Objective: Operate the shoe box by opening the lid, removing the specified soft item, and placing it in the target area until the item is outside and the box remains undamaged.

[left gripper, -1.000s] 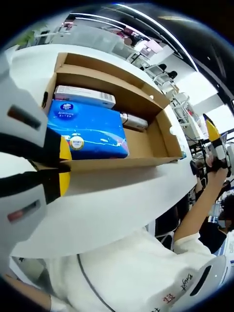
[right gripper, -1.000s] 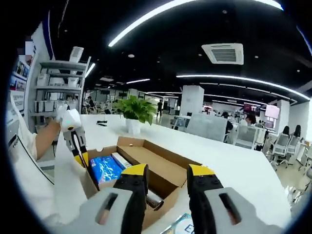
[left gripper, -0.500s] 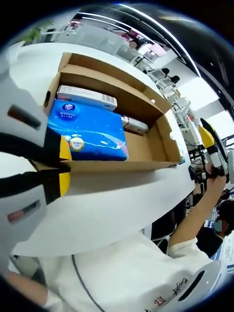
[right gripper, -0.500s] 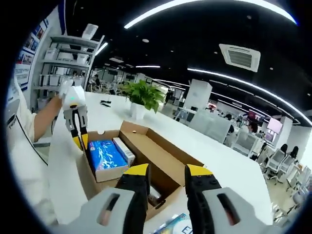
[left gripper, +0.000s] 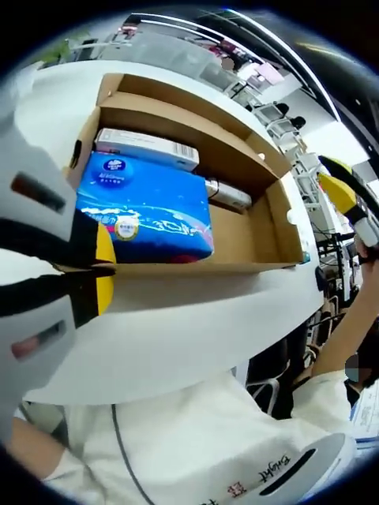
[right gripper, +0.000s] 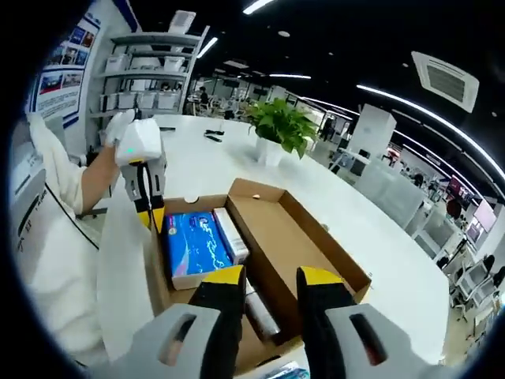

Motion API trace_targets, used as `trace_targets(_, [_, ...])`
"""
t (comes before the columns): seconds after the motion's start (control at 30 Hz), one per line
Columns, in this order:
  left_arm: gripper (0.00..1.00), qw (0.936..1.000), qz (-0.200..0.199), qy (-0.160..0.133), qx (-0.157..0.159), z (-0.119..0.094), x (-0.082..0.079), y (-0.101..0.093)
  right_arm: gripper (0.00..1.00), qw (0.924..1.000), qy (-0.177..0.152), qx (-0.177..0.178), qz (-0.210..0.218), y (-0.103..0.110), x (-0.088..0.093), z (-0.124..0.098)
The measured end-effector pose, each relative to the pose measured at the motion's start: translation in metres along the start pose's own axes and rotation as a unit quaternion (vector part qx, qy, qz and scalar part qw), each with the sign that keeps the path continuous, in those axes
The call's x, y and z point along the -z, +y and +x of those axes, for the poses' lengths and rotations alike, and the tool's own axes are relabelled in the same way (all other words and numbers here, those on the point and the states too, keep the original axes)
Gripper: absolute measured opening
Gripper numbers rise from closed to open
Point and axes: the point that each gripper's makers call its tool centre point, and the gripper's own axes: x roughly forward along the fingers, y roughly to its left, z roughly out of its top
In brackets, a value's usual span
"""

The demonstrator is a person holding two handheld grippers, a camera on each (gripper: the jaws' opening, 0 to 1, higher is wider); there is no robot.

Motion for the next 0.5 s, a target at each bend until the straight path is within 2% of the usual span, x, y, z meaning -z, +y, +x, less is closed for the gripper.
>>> trace_targets(0.03, [0.02,1.0000,-0.003,0.001,0.003,0.000,0.000,0.001,0.29,0.9998,0.013,0.009,-0.011,-0.005,0.003,0.000])
trace_targets(0.1, [0.02,1.0000,-0.005,-0.002,0.008,-0.001,0.001,0.001,0.28,0.9994,0.029,0.003,-0.019,-0.006,0.007,0.001])
trace_targets(0.2, [0.01,0.9999,-0.008,0.000,0.014,0.000,0.001,0.000,0.28,0.9987,0.042,0.001,-0.027,-0.010,0.007,0.001])
trace_targets(0.33, [0.01,0.9998,-0.008,0.000,0.016,-0.001,0.001,0.000,0.27,0.9974,0.055,-0.012,-0.045,-0.009,0.002,0.004])
trace_targets(0.4, [0.01,0.9998,-0.012,-0.001,0.017,-0.001,0.001,0.000,0.26,0.9958,0.070,0.004,-0.059,-0.013,-0.002,0.010])
trace_targets(0.5, [0.01,0.9998,-0.011,0.001,0.018,0.000,0.001,-0.001,0.26,0.9944,0.075,-0.014,-0.073,-0.004,-0.005,0.015])
